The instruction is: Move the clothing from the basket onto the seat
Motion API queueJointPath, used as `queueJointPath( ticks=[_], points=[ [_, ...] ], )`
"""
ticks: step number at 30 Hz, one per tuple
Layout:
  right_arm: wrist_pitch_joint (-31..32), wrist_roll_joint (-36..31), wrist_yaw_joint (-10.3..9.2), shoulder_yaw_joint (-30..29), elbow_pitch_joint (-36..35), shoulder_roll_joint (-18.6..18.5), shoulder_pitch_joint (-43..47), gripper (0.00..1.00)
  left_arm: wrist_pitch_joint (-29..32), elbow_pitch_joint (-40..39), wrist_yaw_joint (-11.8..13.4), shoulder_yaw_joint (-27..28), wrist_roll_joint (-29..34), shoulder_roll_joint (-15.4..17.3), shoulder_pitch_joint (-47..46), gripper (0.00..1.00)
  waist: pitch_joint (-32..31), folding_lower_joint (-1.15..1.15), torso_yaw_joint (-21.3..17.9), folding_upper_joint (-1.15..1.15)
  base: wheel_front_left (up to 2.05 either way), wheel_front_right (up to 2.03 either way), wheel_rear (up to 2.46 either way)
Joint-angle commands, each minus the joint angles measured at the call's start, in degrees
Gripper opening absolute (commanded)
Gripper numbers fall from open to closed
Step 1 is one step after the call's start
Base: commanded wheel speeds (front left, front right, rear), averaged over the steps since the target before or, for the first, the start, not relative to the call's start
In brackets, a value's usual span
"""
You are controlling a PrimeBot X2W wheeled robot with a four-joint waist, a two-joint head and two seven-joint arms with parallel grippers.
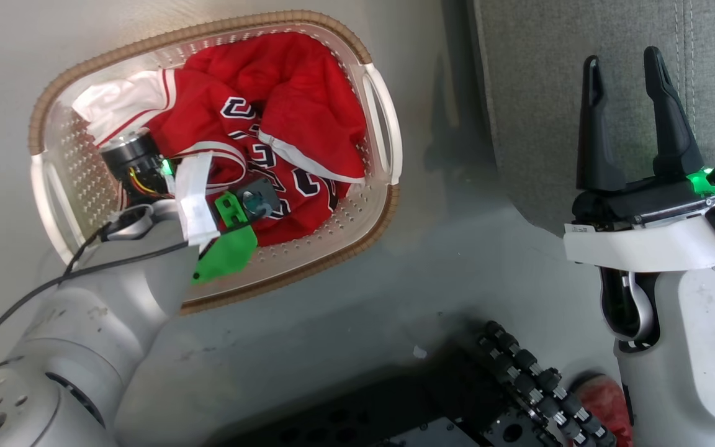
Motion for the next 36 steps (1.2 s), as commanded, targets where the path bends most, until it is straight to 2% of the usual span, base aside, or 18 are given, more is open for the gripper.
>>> queueJointPath(
  ticks=[1,4,5,6,7,15,18,28,36],
  points=[
    [-0.2,0.41,0.0,-0.12,-0.22,-0.07,-0.68,1.0,0.24,0.17,-0.1,-0.25,-0.31,0.66,-1.45,1.0,1.29,0.0,-0.98,0.0,0.0,0.0,0.0],
    [-0.2,0.54,0.0,-0.13,-0.31,-0.07,-0.95,1.0,0.74,0.25,-0.1,-0.92,-0.85,1.27,-1.88,1.0,1.93,0.0,-1.15,0.0,0.0,0.0,0.0],
    [-0.2,0.56,0.0,-0.13,-0.3,-0.07,-1.09,1.0,0.87,0.28,-0.1,-1.12,-1.04,1.45,-2.01,0.76,2.11,0.0,-1.17,0.0,0.0,0.0,0.0],
    [-0.2,0.57,0.0,-0.15,-0.27,-0.07,-1.18,1.0,0.95,0.27,-0.1,-1.27,-1.33,1.46,-2.15,0.33,2.22,0.0,-1.16,0.0,0.0,0.0,0.0],
    [-0.2,0.55,0.0,-0.2,-0.18,-0.07,-1.23,1.0,1.12,0.27,-0.1,-1.41,-1.86,1.35,-1.93,0.0,2.28,0.0,-1.13,0.0,0.0,0.0,0.0],
    [-0.2,-0.52,0.0,-0.74,0.59,-0.08,-1.14,1.0,-0.84,-0.02,-0.1,-2.67,-5.23,0.27,-0.91,0.0,0.15,0.0,0.43,0.0,0.0,0.0,0.0],
    [-0.2,-0.97,0.0,-0.96,0.92,-0.1,-0.76,1.0,-3.2,-0.13,0.42,-0.94,-7.56,-0.52,0.13,0.0,-2.7,0.0,1.43,0.0,0.0,0.0,0.0],
    [-0.2,-3.56,0.0,-0.12,3.18,-0.12,4.07,1.0,-12.19,-1.09,2.7,8.07,-18.66,-3.54,9.95,0.0,-19.36,0.0,5.02,0.0,0.0,0.0,0.0],
    [-0.2,-5.48,0.0,2.1,5.58,-0.15,10.35,1.0,-16.1,-5.97,7.38,13.36,-24.52,-4.5,18.67,0.0,-34.58,0.0,7.74,0.0,0.0,0.0,0.0]
  ],
)
